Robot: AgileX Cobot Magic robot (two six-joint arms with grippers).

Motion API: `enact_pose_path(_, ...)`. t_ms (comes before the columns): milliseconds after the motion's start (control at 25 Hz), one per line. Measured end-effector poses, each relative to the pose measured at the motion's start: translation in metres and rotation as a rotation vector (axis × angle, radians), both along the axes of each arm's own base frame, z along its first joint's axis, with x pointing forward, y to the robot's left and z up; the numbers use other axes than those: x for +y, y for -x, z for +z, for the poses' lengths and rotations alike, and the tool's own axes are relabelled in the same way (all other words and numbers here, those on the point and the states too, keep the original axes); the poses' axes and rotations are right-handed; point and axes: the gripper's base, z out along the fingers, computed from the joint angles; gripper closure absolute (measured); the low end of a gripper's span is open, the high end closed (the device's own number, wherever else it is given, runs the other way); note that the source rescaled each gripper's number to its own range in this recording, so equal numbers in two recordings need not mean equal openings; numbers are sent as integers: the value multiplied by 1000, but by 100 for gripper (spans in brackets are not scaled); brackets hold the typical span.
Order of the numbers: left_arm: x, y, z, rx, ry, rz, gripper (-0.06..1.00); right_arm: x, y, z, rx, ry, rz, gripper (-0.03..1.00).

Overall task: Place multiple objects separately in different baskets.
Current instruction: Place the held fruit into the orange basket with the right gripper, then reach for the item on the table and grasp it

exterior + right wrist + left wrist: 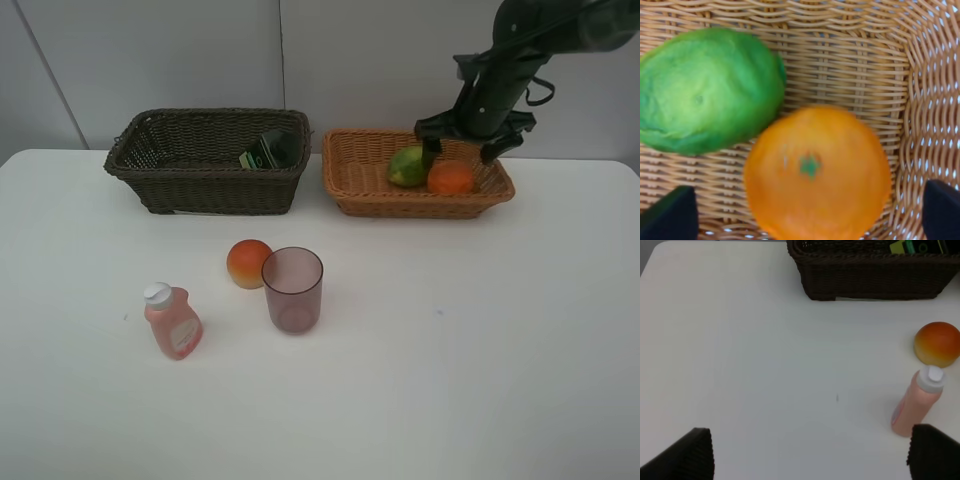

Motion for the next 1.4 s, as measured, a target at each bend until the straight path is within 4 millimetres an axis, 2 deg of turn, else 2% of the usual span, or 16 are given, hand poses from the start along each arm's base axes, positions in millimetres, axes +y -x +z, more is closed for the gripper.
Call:
enact_pose_path(280, 0, 0, 0, 0, 0, 0, -6, 1, 18, 43, 4, -67, -31, -1)
enact_pose_path(440, 0, 0, 0, 0, 0, 0, -6, -2, 41, 70, 1, -92, -40, -1)
enact_pose_path(520, 0, 0, 0, 0, 0, 0, -6, -10, 58, 81, -5, -95, -47, -1)
enact_pose_path(720, 0, 0, 0, 0, 0, 0, -6, -43, 102, 113, -50, -89, -87, -1)
enact_pose_path(920, 0, 0, 0, 0, 0, 0, -6, -73, 167, 163, -158, -135, -128, -1)
enact_pose_path(1080, 0, 0, 0, 0, 0, 0, -6, -80, 228, 195, -279, -120, -132, -1)
enact_pose_path(1240, 0, 0, 0, 0, 0, 0, -6, -80, 289, 217, -425, -127, -119, -1)
enact_pose_path(1400, 0, 0, 0, 0, 0, 0, -6, -79, 351, 227, -571, -94, -39, -1)
